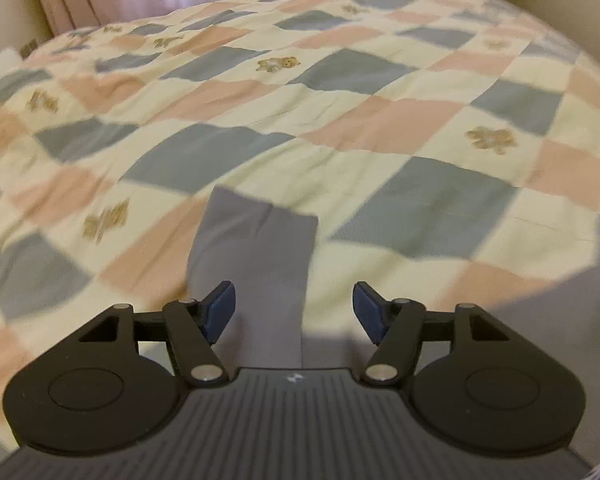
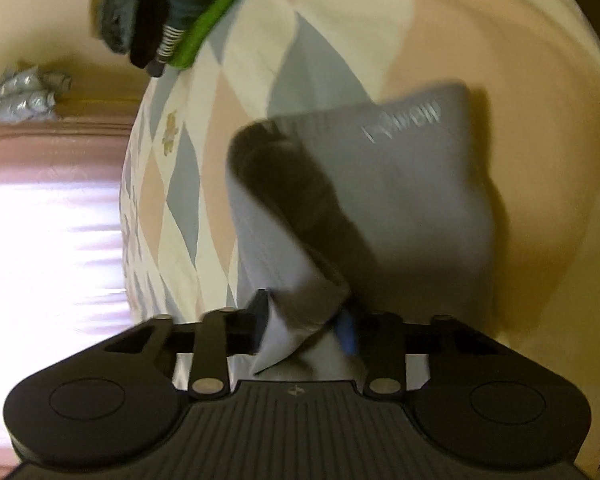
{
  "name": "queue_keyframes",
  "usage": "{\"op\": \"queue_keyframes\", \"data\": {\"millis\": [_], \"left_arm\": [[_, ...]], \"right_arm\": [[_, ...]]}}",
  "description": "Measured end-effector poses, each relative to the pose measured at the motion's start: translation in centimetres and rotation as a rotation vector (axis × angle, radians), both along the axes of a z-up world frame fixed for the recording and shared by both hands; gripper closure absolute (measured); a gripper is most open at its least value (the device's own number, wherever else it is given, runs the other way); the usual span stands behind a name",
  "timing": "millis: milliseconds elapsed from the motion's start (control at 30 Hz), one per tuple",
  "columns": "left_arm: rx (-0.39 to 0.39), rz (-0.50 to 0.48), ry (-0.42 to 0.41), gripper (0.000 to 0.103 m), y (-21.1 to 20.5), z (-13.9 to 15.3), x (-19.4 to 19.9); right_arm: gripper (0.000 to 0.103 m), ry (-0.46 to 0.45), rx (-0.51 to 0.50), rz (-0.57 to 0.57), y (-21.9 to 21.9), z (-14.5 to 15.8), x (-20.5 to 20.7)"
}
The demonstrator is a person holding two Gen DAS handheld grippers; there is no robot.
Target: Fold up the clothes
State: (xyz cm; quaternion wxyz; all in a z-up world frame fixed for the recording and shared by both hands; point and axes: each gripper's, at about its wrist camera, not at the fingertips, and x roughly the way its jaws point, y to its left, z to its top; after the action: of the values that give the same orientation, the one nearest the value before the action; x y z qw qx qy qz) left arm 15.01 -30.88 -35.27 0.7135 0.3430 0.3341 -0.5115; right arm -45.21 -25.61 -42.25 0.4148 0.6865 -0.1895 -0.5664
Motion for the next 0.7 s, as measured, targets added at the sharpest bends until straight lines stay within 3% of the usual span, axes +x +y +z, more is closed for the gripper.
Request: {"op": "queue_keyframes", "data": {"millis": [100, 133, 167, 200, 233, 300, 433, 533, 633, 700], "left_arm": [[0.109, -0.051, -0.094, 0.045, -3.6, -3.7, -0.5], [0.151, -0.066, -0.139, 0.058, -4.4, -5.0, -0.6], [0.183, -0.075, -0.180, 0.088, -4.7, -6.1, -0.5], [0.189, -0.074, -0.207, 0.102, -4.6, -6.6, -0.3], [0.171, -0.055, -0.216, 0.100, -4.0, -6.4, 0.2], [0.078, 0.045, -0.148, 0.101, -1.9, -3.9, 2.3], [-0.152, 0.326, 0.046, 0.101, 6.3, 3.6, 8.8], [-0.229, 0.521, 0.178, 0.101, 13.7, 6.1, 13.8], [-0.191, 0.681, 0.354, 0.100, 18.9, 2.9, 17.5], [-0.210, 0.778, 0.532, 0.100, 21.4, -0.2, 19.1]], "right_arm": [[0.076, 0.032, 0.008, 0.002, -0.4, 0.2, -0.6], [0.077, 0.036, 0.016, 0.006, -0.6, 0.1, -0.8], [0.078, 0.045, 0.020, 0.010, -0.8, 0.2, -1.0], [0.079, 0.054, 0.024, 0.014, -0.9, 0.2, -1.1], [0.080, 0.064, 0.026, 0.019, -0.9, 0.4, -1.2], [0.085, 0.079, 0.021, 0.031, -0.8, 0.7, -1.5], [0.091, 0.119, -0.013, 0.083, -0.9, 2.5, -2.3], [0.092, 0.168, -0.039, 0.083, -0.6, 4.3, -4.0], [0.092, 0.213, -0.020, 0.066, -0.3, 4.9, -5.9], [0.091, 0.210, 0.033, 0.051, 0.2, 4.0, -6.7]]}}
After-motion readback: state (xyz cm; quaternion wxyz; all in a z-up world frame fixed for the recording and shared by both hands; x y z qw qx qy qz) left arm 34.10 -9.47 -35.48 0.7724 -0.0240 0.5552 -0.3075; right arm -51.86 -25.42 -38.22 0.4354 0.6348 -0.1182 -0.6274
